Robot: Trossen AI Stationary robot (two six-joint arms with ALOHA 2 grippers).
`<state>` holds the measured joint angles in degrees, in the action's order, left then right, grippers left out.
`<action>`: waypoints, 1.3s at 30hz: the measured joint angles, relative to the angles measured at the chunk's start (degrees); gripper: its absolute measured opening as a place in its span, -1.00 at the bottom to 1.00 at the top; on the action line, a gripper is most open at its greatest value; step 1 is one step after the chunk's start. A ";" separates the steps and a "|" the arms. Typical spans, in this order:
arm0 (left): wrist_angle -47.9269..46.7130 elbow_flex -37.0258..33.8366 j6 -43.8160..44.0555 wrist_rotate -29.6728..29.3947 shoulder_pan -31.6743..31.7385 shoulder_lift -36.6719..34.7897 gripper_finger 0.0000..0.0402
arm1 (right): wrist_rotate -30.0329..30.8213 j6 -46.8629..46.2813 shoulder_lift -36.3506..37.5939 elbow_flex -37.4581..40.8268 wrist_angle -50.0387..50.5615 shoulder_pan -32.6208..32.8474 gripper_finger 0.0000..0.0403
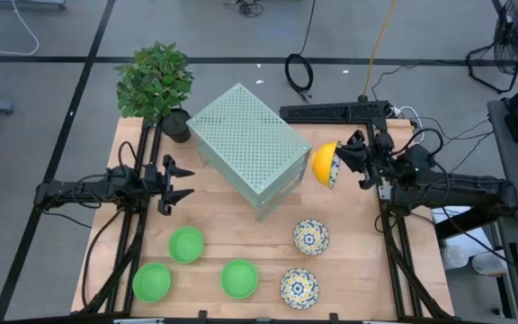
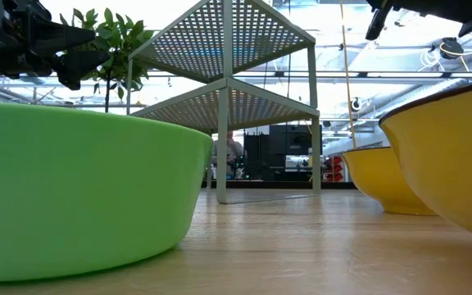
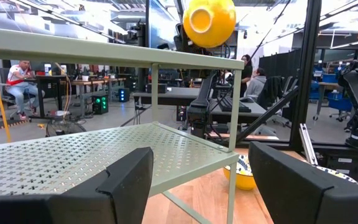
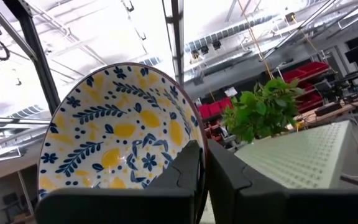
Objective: Pick & Place Mini bowls
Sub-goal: Put the top yellow patterned bowl on the shelf
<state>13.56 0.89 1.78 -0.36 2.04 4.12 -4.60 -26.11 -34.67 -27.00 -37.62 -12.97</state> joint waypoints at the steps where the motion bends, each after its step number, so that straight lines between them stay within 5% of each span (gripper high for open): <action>1: -0.01 0.00 0.00 -0.01 0.00 -0.01 0.34 | -0.04 0.05 -0.42 -0.68 0.17 0.00 -0.95; 13: 0.00 0.00 0.00 0.00 0.00 -0.01 0.34 | 0.02 4.55 -9.36 -16.89 12.85 0.00 -0.95; 32: -0.02 0.00 0.00 0.00 0.00 0.00 0.34 | 0.09 9.70 -33.01 -54.08 39.09 0.00 -0.95; 39: -0.02 0.00 -0.01 0.00 0.02 -0.02 0.34 | 4.51 10.82 -39.50 -63.67 52.18 -0.02 -0.98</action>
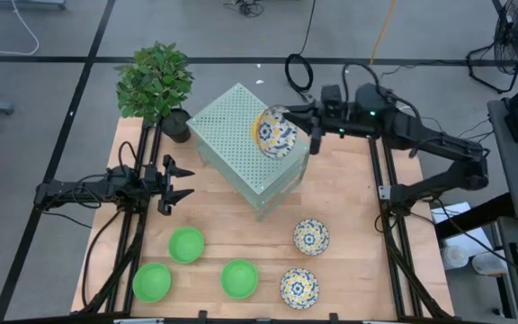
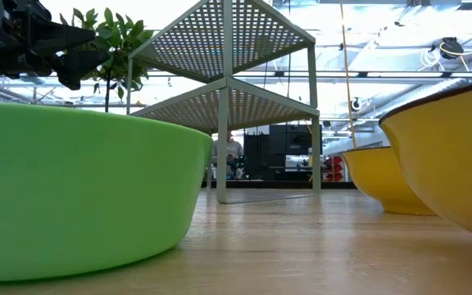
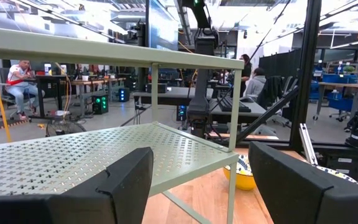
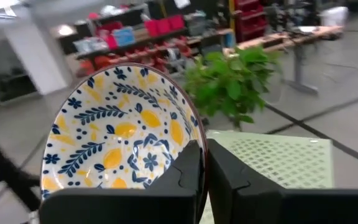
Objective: Pick & Place Mini bowls
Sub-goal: Put the top yellow patterned bowl on the shelf
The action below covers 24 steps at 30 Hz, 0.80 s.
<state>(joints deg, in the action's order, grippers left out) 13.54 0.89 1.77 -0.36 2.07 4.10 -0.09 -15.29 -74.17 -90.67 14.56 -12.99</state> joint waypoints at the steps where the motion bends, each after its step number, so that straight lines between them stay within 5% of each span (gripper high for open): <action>1: 0.01 0.00 0.01 -0.01 -0.01 0.02 0.34 | 0.63 0.12 -0.92 -1.56 1.30 -0.01 -0.98; 16: 0.02 0.00 0.01 0.00 -0.02 0.00 0.34 | 5.15 0.82 -13.13 -27.43 15.17 -0.07 -0.99; 24: 0.02 0.00 0.01 0.00 -0.02 0.01 0.34 | 7.98 1.57 -15.13 -29.29 15.77 -0.58 -1.00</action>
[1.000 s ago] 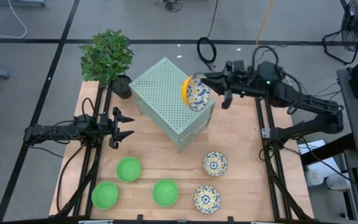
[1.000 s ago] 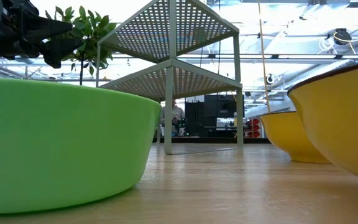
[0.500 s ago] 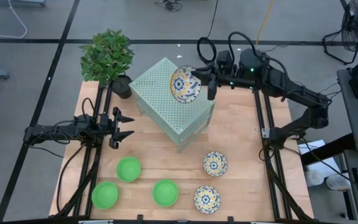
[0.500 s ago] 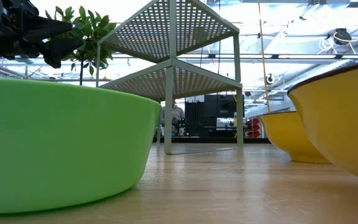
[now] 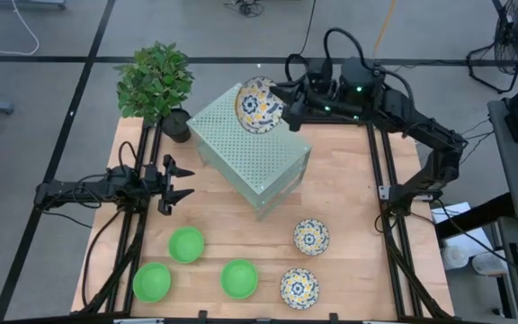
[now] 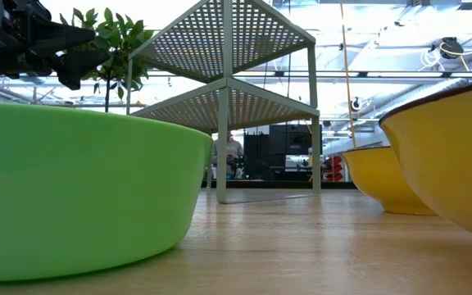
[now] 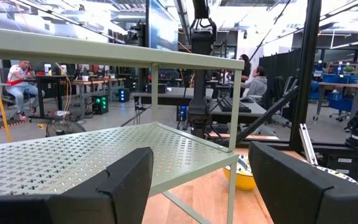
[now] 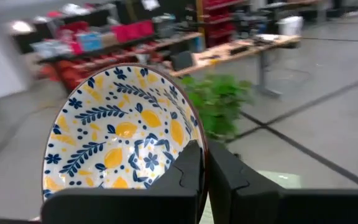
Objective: Pick & Place Mini bowls
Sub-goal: Put the top yellow patterned bowl on the shelf
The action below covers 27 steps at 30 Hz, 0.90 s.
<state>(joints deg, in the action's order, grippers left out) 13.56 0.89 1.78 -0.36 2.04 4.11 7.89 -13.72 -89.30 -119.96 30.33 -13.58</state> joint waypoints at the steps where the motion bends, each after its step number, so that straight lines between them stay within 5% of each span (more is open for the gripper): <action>1: 0.00 0.00 0.00 0.00 0.00 -0.01 0.34 | 1.04 0.59 -0.24 0.00 0.28 -0.29 -1.00; 8: -0.01 0.00 0.00 0.00 0.01 0.01 0.34 | 2.08 -0.80 -2.95 0.00 6.35 -2.63 -1.00; 13: 0.00 -0.02 0.00 0.00 0.00 0.00 0.34 | -4.94 -4.06 -3.21 0.09 13.34 -4.93 -1.00; 27: 0.00 0.00 0.00 0.00 0.02 -0.01 0.34 | -10.41 -6.64 -1.60 0.02 29.57 -9.18 -0.99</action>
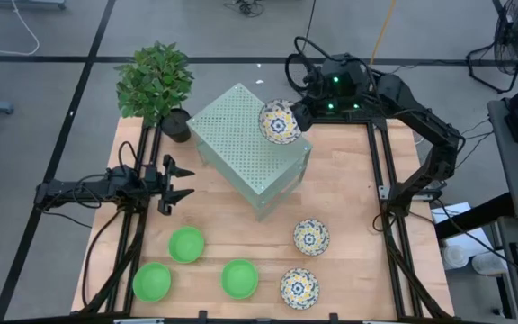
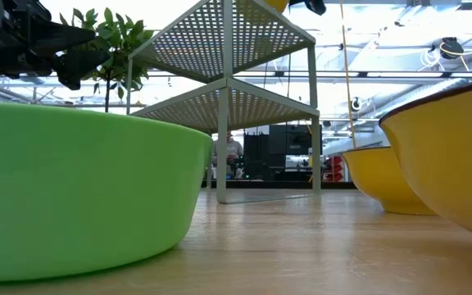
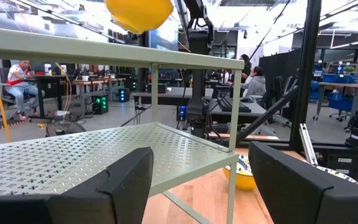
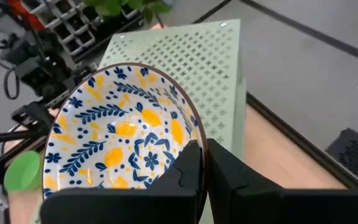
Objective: Pick & Place Mini bowls
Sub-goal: Put the top yellow patterned bowl on the shelf
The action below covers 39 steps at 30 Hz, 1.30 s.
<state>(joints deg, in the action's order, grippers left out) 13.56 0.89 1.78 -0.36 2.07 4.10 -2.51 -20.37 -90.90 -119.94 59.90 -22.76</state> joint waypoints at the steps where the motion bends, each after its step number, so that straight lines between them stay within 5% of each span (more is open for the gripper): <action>1: 0.00 0.00 0.00 -0.02 -0.02 0.01 0.34 | -0.68 -0.08 -0.01 0.00 0.59 -0.17 -0.99; 14: 0.00 0.00 0.00 0.00 -0.01 0.01 0.34 | -1.05 -1.06 0.51 0.00 10.14 -0.49 -0.98; 39: 0.00 0.00 0.00 0.00 -0.01 0.00 0.34 | -3.75 -2.15 0.53 1.53 11.81 0.40 -0.98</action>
<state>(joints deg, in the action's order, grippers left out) 13.56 0.89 1.78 -0.36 2.05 4.10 -6.26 -22.52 -90.37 -118.41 71.71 -22.35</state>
